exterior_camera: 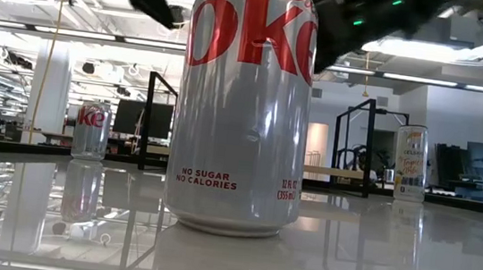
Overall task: Place canned beverage on shelf
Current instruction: Put the top white-pink soda can on the shelf
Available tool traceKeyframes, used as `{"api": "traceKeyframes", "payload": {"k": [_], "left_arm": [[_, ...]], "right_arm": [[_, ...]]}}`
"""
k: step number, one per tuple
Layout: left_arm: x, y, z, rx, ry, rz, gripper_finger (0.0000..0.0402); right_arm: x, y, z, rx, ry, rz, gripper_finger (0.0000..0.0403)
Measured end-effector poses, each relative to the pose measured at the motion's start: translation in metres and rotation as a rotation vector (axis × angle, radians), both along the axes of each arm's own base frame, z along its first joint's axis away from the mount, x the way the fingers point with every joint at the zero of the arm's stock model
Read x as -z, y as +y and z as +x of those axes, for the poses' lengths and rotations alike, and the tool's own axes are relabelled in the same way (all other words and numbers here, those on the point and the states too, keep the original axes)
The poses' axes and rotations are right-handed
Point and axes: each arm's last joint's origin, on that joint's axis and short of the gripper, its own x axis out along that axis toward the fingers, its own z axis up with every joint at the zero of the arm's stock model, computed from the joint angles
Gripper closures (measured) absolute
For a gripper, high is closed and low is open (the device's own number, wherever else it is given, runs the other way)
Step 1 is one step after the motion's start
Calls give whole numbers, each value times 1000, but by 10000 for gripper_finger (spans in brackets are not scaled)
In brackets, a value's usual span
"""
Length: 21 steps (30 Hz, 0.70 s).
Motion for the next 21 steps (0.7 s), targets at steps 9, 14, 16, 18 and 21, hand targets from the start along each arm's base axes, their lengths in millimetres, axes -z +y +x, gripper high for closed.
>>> {"api": "traceKeyframes", "payload": {"k": [9,14,16,18,21], "left_arm": [[13,-34,-54,27,-224,-16,393],[17,-41,-68,35,-281,-33,399],[18,-42,-71,31,-293,-40,401],[21,-43,-72,31,-289,-50,401],[24,-44,-70,36,-280,-61,401]], "right_arm": [[22,-70,51,-40,89,128,384],[29,-90,77,-30,111,141,383],[28,-94,87,-30,120,143,387],[29,-98,95,-23,144,149,387],[26,-101,105,-18,159,153,387]]}}
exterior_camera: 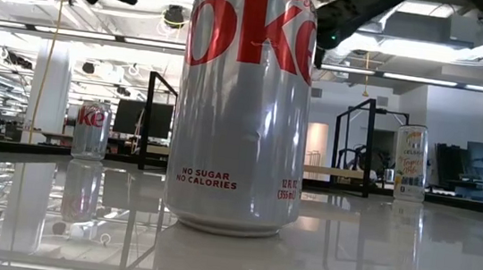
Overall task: Place canned beverage on shelf
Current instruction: Put the top white-pink soda can on the shelf
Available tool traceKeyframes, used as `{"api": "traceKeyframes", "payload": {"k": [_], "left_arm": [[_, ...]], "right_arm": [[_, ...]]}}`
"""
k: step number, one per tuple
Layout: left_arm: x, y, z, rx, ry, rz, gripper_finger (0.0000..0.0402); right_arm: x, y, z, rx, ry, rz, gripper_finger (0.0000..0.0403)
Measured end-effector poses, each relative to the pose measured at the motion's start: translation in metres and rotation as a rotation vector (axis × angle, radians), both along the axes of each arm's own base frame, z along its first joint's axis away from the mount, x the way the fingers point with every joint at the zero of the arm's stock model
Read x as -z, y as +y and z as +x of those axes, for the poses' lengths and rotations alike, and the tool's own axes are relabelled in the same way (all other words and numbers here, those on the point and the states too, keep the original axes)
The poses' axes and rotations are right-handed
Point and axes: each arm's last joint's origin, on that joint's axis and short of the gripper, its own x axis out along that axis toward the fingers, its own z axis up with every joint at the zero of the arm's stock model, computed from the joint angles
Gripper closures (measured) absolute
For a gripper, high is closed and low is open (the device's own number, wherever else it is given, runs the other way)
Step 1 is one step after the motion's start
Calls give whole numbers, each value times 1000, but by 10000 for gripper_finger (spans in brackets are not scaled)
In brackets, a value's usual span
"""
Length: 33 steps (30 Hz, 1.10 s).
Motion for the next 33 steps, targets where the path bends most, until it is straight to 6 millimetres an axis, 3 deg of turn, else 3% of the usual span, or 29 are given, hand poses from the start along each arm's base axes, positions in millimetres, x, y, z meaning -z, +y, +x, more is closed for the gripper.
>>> {"api": "traceKeyframes", "payload": {"k": [7,17,20,25,33], "left_arm": [[4,-2,4,17,24,-13,401],[4,-5,6,24,22,-8,401],[4,-6,6,26,22,-7,401],[4,-6,6,28,24,-1,401],[4,-5,6,12,26,9,401]], "right_arm": [[-7,-9,12,95,-24,0,387],[-23,-16,18,212,-209,68,386],[-22,-11,18,198,-178,88,378],[-33,0,-2,156,-13,52,385],[-25,-21,0,272,-37,7,383]]}}
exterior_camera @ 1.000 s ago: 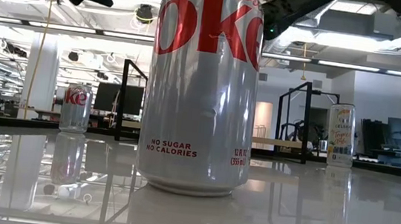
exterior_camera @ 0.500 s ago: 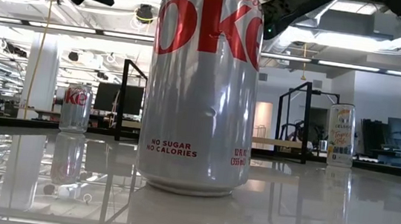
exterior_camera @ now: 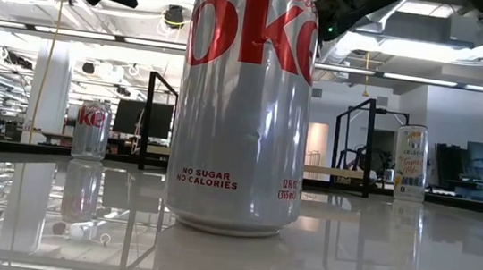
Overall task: Place canned beverage on shelf
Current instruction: Put the top white-pink soda can on the shelf
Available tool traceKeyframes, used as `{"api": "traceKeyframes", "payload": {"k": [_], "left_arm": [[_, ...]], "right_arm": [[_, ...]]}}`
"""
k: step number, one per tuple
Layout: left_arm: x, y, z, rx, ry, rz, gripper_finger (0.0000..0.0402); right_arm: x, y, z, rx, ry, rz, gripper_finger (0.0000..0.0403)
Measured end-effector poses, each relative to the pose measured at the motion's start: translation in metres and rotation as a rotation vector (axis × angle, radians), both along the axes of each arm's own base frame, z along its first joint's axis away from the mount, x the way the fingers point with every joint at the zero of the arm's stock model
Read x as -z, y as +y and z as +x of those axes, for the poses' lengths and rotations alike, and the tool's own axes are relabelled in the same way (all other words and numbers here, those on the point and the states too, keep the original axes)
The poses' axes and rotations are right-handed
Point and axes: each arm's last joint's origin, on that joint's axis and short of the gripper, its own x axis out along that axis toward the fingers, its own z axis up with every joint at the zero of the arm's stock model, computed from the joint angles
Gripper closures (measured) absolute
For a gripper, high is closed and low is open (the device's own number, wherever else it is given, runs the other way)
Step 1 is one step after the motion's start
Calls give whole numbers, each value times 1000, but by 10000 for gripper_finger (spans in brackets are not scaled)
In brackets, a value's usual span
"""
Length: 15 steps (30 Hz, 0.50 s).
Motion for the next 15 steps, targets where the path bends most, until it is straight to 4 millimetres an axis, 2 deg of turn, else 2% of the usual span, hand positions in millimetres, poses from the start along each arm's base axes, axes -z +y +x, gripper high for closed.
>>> {"api": "traceKeyframes", "payload": {"k": [6,15], "left_arm": [[0,0,0,0,1,1,401],[0,0,0,1,4,1,401]], "right_arm": [[14,-10,6,23,-26,9,385],[1,-14,11,64,-187,19,383]]}}
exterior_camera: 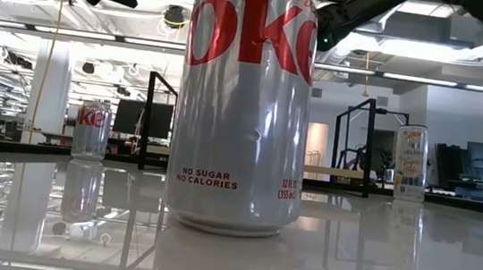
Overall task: Place canned beverage on shelf
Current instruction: Put the top white-pink soda can on the shelf
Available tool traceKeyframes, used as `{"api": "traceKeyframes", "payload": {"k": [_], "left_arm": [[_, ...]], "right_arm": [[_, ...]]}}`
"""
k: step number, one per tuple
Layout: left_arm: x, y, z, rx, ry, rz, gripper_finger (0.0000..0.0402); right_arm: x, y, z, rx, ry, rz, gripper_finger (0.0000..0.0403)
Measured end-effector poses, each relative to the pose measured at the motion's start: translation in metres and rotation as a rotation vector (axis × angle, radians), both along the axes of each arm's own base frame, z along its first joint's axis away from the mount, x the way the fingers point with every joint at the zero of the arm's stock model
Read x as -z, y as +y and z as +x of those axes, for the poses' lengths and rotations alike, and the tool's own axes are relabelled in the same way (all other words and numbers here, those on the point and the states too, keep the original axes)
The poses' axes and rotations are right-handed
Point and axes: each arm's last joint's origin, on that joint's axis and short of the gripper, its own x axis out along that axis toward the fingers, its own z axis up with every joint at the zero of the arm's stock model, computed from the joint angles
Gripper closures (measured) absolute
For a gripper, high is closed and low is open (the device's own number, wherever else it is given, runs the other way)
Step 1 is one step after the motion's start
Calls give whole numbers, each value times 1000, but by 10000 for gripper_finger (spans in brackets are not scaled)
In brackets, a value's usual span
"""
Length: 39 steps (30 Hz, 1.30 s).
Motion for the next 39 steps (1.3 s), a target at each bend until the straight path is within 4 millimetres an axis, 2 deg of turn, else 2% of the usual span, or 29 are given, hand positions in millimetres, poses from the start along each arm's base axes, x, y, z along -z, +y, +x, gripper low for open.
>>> {"api": "traceKeyframes", "payload": {"k": [7,13,21,33,39], "left_arm": [[2,0,3,-2,21,-6,401],[5,1,10,0,45,-5,401],[10,2,19,-6,83,-9,401],[10,2,19,-5,86,-6,401],[10,2,19,-4,86,-8,401]], "right_arm": [[3,8,1,-99,15,63,383],[-3,16,7,-131,-43,18,383],[-12,11,9,-84,-128,-22,383],[-11,16,10,-82,-118,-19,383],[-11,9,8,-59,-117,-23,383]]}}
